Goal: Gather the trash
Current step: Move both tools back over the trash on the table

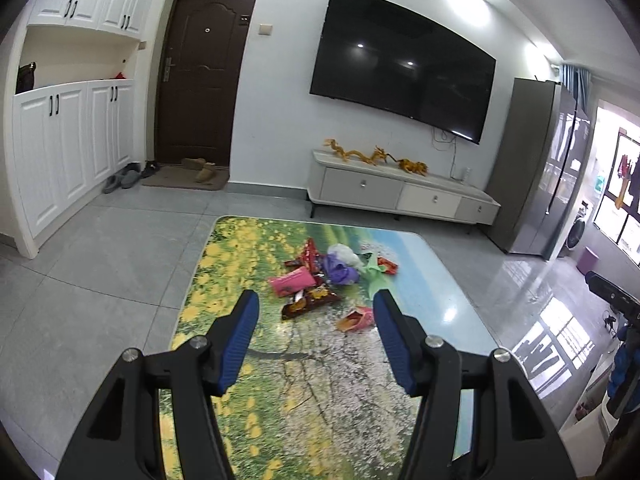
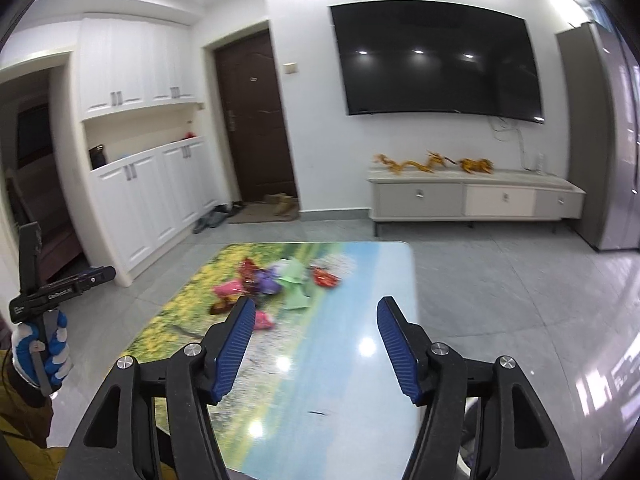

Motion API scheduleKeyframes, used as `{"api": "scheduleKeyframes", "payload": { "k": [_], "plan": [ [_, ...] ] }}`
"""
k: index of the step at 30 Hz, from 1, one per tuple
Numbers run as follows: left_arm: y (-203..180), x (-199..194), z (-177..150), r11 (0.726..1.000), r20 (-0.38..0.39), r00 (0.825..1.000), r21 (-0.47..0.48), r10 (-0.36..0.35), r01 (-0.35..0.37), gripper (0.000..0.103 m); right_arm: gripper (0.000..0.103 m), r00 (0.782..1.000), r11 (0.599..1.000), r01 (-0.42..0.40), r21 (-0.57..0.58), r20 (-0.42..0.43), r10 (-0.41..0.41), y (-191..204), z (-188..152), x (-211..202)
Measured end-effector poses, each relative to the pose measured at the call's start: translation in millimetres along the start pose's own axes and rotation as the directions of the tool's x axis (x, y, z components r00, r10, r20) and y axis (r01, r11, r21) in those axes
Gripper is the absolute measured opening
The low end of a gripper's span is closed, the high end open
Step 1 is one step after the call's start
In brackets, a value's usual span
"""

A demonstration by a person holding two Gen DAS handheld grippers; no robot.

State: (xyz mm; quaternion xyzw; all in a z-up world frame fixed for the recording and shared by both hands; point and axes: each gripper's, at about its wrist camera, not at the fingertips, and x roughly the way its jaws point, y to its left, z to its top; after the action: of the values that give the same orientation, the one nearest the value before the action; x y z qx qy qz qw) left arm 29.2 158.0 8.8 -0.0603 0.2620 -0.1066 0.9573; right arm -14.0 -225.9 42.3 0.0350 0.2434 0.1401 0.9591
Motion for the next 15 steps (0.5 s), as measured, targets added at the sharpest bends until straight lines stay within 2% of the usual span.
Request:
{"api": "scheduleKeyframes", "payload": {
  "k": [3,7,11,15],
  "plan": [
    [2.9,-0.8,1.0,1.000,0.005,1.000,0.012,0.014,-0.014,0.058,0.064,0.999,0.999,-0.050,-0.009,-0.015,0.050,12.1,0.9,12.3],
    [2.1,25.5,2.3,1.000,-0.032,0.999,0.018,0.005,-0.004,0.057,0.065,0.996,0.997,-0.062,-0.036,-0.060,0.060,20.3,1.2,39.9],
    [0.9,73.0,-8.3,0.999,-0.124,0.992,0.035,-0.014,0.019,0.057,0.065,0.992,0.997,-0.067,-0.024,-0.109,0.064,14.1,-2.8,65.5],
    [-2.9,127.2,-18.1,0.998,-0.217,0.976,0.045,-0.030,0.041,0.057,0.065,0.982,0.998,-0.063,0.024,-0.177,0.067,-6.2,-12.8,103.6]
  ]
}}
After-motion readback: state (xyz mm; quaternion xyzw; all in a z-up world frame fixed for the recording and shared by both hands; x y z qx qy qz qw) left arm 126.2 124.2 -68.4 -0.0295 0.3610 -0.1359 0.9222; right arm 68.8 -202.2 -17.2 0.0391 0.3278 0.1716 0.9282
